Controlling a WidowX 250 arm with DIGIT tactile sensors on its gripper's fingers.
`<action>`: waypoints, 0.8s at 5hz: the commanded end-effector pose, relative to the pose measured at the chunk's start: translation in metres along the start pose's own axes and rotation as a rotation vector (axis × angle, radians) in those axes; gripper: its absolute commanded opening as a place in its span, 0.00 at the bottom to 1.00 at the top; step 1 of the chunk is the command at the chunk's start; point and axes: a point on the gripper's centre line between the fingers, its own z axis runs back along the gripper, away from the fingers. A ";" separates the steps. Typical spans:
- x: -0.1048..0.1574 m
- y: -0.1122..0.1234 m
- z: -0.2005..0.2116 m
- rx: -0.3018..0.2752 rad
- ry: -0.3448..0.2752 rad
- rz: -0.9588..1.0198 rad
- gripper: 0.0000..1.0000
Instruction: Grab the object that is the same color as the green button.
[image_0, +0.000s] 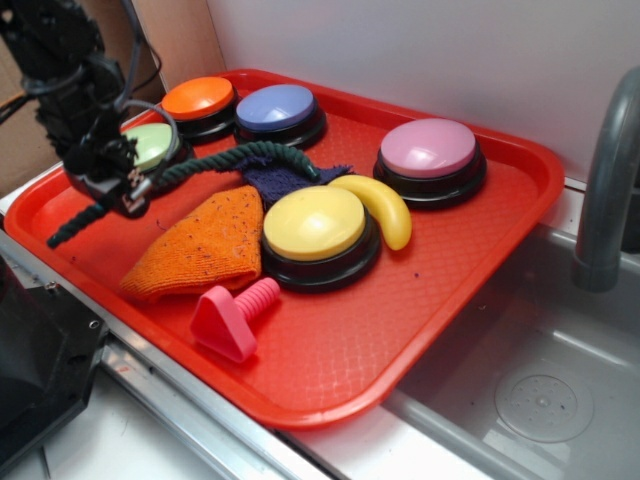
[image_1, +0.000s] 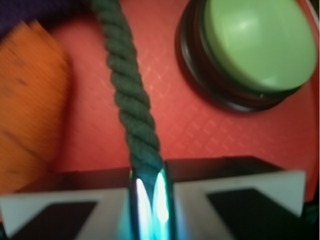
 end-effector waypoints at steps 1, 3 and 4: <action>0.042 -0.033 0.085 0.011 -0.066 0.014 0.00; 0.053 -0.039 0.132 -0.002 -0.162 0.025 0.00; 0.051 -0.031 0.122 -0.013 -0.122 0.042 0.00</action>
